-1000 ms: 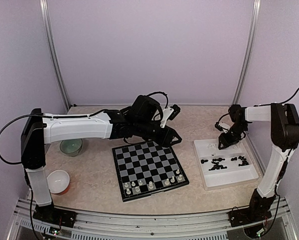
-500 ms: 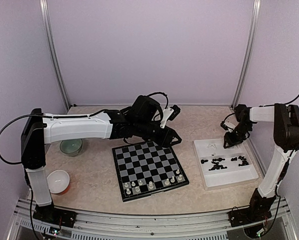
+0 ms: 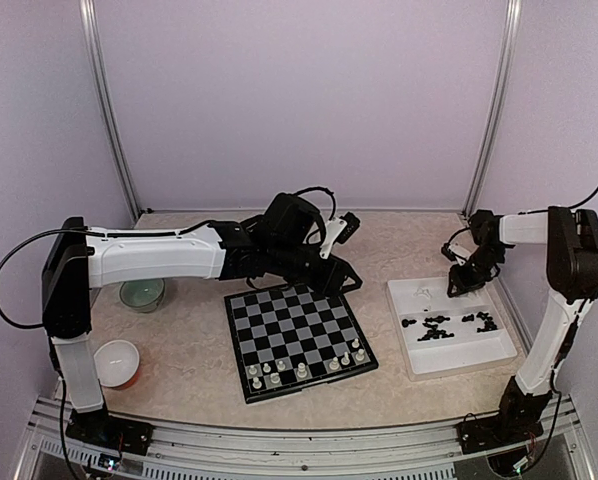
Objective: Set up the chess pieces on the board
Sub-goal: Pick up the king from the storage box.
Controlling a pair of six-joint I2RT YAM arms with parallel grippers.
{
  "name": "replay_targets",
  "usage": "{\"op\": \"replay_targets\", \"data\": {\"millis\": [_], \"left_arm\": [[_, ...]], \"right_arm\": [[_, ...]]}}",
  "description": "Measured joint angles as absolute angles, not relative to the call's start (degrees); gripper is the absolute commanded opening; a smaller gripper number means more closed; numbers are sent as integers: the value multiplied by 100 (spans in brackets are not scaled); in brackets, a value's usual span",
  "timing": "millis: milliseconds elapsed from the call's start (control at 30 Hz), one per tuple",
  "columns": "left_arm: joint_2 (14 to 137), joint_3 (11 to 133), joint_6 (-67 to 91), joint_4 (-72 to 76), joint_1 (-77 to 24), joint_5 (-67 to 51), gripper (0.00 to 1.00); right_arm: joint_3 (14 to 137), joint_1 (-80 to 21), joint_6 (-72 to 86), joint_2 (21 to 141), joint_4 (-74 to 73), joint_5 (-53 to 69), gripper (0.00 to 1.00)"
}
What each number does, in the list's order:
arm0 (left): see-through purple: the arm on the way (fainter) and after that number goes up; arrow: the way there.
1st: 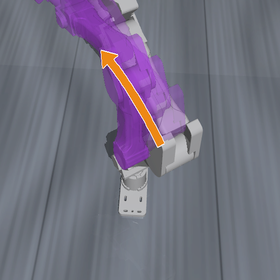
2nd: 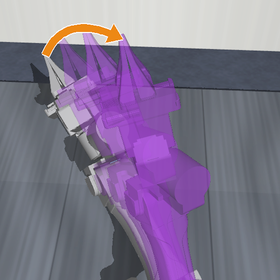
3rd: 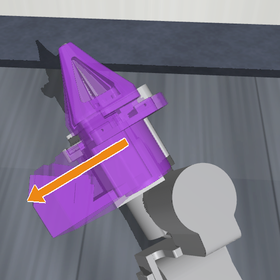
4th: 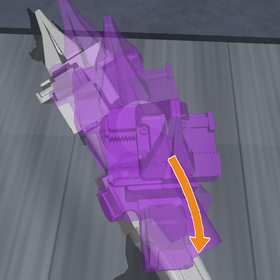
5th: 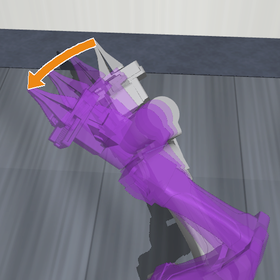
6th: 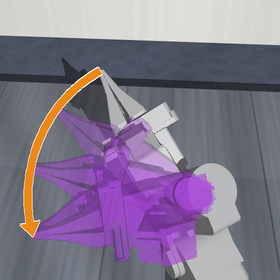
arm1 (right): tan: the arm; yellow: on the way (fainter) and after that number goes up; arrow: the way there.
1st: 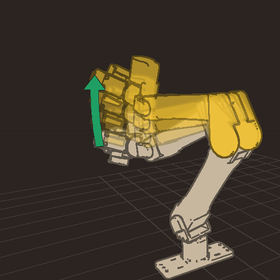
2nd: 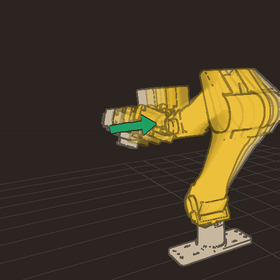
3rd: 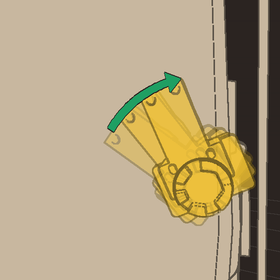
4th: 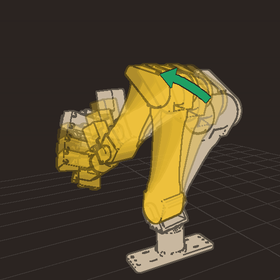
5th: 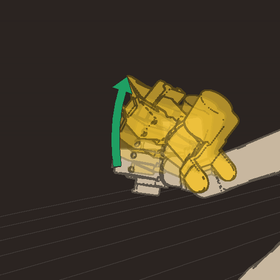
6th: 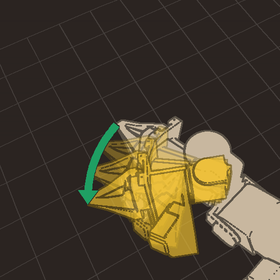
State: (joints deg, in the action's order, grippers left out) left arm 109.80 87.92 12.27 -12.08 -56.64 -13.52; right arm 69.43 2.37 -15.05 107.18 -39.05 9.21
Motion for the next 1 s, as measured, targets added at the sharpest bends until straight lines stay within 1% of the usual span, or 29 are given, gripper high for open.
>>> {"op": "replay_targets", "data": {"millis": [67, 200, 400, 500, 600, 733, 800, 833, 1000], "left_arm": [[10978, 8779, 1243, -1208, -5666, -1352, 43], [10978, 8759, 1262, -1208, -5666, -1352, 44], [10978, 8757, 1273, -1205, -5666, -1350, 44], [10978, 8757, 1330, -1194, -5664, -1350, 45], [10978, 8759, 1472, -1129, -5642, -1343, 46], [10978, 8759, 1896, -825, -5500, -1533, 46], [10978, 8757, 2180, -521, -5369, -1756, 46], [10978, 8757, 2327, -364, -5319, -1868, 47], [10997, 8757, 3002, 491, -5151, -2351, 48]], "right_arm": [[6921, 311, -1507, 10718, -3898, 926, 19], [6877, 491, -1511, 10720, -3879, 1013, 11], [6698, 530, -1658, 10488, -3927, 1459, 3], [6521, 473, -1927, 9950, -4025, 1894, 2], [6316, 333, -2311, 9137, -4053, 2333, 2], [6075, -128, -2814, 8009, -3999, 3002, 3], [6047, -615, -3065, 7557, -3964, 3343, 3], [6047, -655, -3089, 7522, -3955, 3371, 3], [6143, -1568, -3330, 7373, -3924, 3559, 3]]}}
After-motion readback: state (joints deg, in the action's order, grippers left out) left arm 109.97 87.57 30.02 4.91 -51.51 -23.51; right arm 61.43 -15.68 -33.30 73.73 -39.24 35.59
